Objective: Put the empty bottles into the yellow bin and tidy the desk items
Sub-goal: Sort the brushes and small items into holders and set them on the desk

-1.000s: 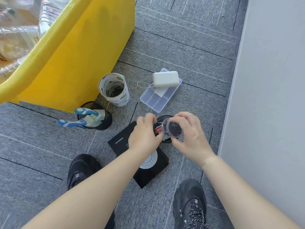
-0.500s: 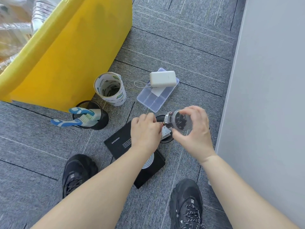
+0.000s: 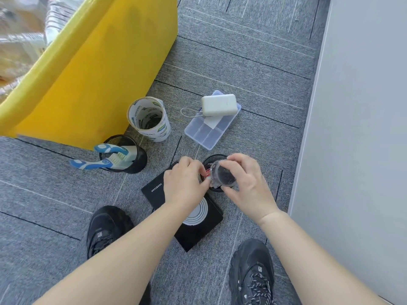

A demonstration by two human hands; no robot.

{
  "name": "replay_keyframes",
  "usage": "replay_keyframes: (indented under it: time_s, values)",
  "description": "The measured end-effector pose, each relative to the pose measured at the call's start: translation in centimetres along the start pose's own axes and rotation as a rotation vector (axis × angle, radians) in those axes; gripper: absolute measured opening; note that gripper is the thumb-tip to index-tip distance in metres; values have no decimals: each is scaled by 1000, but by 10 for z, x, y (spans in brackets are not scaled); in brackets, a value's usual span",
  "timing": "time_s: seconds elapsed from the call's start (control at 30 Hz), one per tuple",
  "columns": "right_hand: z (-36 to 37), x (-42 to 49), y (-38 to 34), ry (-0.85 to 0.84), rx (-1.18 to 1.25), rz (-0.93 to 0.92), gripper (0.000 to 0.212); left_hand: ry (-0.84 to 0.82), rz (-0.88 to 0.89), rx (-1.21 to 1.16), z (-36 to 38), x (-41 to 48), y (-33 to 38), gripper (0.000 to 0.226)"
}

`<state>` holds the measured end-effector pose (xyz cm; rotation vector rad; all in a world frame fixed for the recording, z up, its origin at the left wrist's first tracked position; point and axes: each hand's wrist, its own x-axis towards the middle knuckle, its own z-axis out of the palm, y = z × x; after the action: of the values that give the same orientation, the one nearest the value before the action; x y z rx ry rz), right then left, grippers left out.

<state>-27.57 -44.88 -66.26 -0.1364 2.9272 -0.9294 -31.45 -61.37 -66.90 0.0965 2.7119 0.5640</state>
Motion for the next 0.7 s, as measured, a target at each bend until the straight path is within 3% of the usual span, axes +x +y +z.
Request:
replay_keyframes:
  time_s: [0.27, 0.4, 0.5, 0.57, 0.7]
  values:
    - [-15, 17, -9, -152, -38, 75, 51, -118, -135, -232, -17, -5, -19, 20]
    - [-22, 24, -19, -273, 15, 127, 66, -122, -250, -294, -26, -4, -41, 25]
    - [-23, 43, -26, -131, 242, 238, 56, -105, -277, -386, -37, 8, -50, 34]
    - [-22, 65, -23, -25, 262, 343, 43, -123, -262, -407, -44, 20, -47, 46]
    - [-19, 107, -11, -52, 267, 516, 41, -224, -223, -366, -47, 45, -34, 66]
